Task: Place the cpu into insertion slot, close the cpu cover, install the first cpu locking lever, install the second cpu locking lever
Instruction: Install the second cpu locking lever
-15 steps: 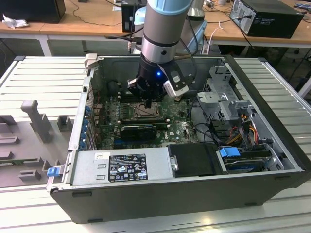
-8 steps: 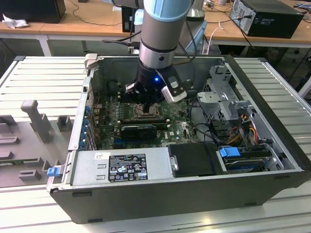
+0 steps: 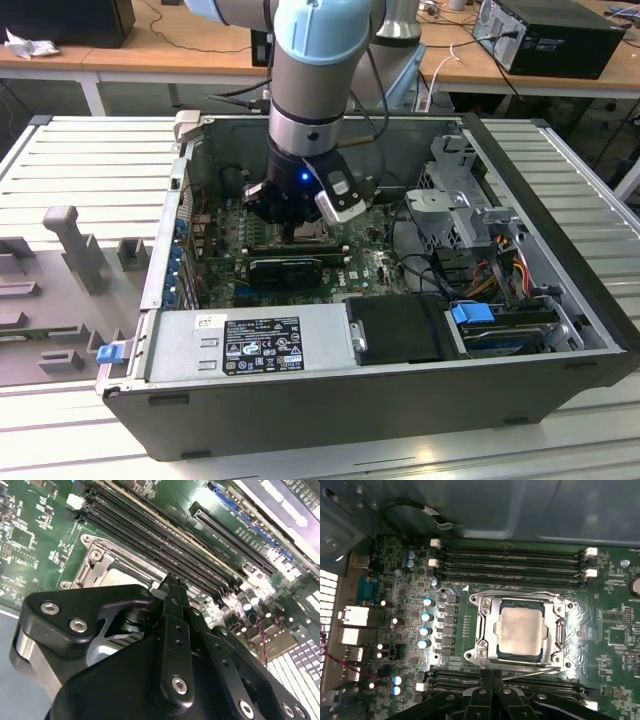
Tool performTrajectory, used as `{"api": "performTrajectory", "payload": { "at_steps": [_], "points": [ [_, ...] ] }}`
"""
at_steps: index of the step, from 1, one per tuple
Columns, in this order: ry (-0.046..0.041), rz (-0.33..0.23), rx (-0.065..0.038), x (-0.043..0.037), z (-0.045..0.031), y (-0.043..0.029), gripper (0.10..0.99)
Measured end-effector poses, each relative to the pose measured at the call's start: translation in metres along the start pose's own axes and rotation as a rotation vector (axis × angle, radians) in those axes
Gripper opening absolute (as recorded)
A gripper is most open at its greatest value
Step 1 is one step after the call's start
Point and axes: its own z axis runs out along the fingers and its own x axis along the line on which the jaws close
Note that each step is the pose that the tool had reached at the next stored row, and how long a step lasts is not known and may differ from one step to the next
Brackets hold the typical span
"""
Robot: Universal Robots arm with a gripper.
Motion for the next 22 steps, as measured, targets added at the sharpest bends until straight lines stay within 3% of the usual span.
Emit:
{"api": "performTrajectory", "payload": {
  "at_steps": [3, 8, 12, 15, 18, 22],
  "points": [
    [-0.0009, -0.004, -0.003, 0.0040, 0.0063, -0.0031, 0.106],
    [-0.0064, -0.007, -0.027, 0.0127, 0.0077, -0.0055, 0.106],
    [-0.0080, -0.009, -0.033, 0.0149, 0.0132, -0.0062, 0.106],
    [-0.0091, -0.010, -0.043, 0.0170, 0.0156, -0.0065, 0.106],
    [-0.0122, -0.012, -0.058, 0.0222, 0.0185, -0.0066, 0.106],
    [-0.0147, -0.015, -0.092, 0.0222, 0.0231, -0.0073, 0.106]
  ]
}}
